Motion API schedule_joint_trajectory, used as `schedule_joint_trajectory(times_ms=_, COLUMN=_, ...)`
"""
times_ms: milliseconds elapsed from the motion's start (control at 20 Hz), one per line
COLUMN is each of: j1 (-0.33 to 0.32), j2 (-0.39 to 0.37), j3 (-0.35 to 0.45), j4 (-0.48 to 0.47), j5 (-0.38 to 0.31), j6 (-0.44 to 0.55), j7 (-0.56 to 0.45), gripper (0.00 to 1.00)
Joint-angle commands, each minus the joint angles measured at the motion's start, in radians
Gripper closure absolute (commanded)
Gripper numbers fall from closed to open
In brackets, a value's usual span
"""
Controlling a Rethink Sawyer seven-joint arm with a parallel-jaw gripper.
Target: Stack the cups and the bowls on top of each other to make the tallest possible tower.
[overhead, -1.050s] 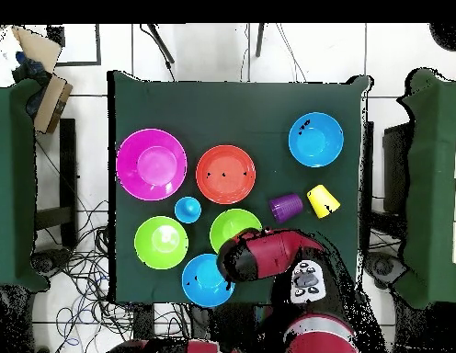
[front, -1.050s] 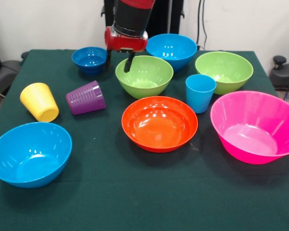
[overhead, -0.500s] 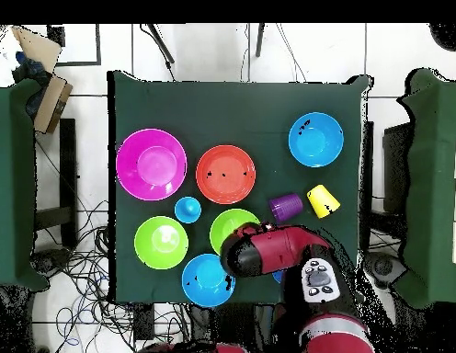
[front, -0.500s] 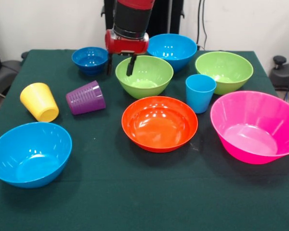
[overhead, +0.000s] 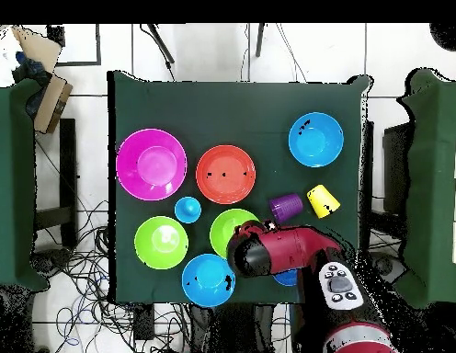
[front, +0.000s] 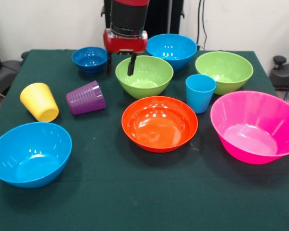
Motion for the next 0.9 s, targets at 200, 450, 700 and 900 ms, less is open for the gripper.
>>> schedule_joint_trajectory(times_ms=200, j1=-0.068, j2=-0.038, j3=0.208, j4=0.077, j5=0.045, j6=0.146, j7=-0.052, gripper=0.00)
schedule_joint_trajectory(times_ms=450, j1=-0.082, j2=-0.016, j3=0.235, j4=0.063, j5=0.044, j6=0.161, j7=-0.050, gripper=0.00)
schedule_joint_trajectory(times_ms=700, j1=-0.093, j2=-0.008, j3=0.250, j4=0.061, j5=0.038, j6=0.162, j7=-0.047, gripper=0.00)
schedule_joint_trajectory(times_ms=900, j1=-0.104, j2=-0.007, j3=0.266, j4=0.063, j5=0.031, j6=0.164, j7=-0.049, gripper=0.00)
